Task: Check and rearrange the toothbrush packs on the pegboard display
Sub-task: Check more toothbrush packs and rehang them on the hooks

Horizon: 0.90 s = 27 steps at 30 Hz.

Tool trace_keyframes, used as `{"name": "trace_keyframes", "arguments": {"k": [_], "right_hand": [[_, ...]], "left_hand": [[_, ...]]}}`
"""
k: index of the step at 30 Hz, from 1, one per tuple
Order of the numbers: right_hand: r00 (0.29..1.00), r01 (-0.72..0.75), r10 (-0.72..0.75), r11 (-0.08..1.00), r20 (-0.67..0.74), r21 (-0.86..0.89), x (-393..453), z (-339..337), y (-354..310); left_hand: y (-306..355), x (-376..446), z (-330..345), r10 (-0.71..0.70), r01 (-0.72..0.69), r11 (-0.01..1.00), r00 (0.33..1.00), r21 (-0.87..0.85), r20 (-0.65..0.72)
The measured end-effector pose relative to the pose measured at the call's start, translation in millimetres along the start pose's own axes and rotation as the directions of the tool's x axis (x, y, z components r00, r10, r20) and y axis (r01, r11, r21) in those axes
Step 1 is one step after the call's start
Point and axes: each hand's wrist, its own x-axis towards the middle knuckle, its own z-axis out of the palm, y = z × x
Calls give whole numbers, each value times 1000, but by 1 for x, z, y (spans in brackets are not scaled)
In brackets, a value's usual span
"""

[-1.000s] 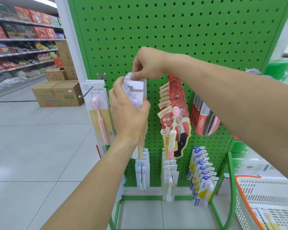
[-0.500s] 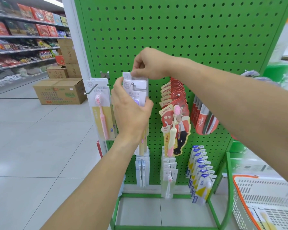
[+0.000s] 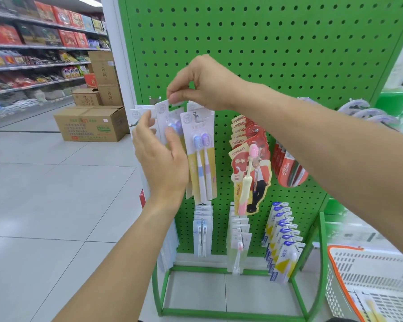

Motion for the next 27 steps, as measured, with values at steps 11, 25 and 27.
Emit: {"name": "trace_keyframes", "arguments": {"k": [11, 25, 27], "right_hand": [[971, 235, -235, 972, -42, 16, -51, 50, -52], [747, -611, 637, 547, 189, 571, -247, 242, -38], [695, -682, 626, 419, 353, 600, -259, 248, -30]], "left_hand": [[-19, -47, -84, -11, 12, 994, 1000, -111, 10], [-93, -152, -96, -509, 542, 804, 417, 243, 753], [-96, -162, -90, -600, 626, 726, 372, 287, 708]]}}
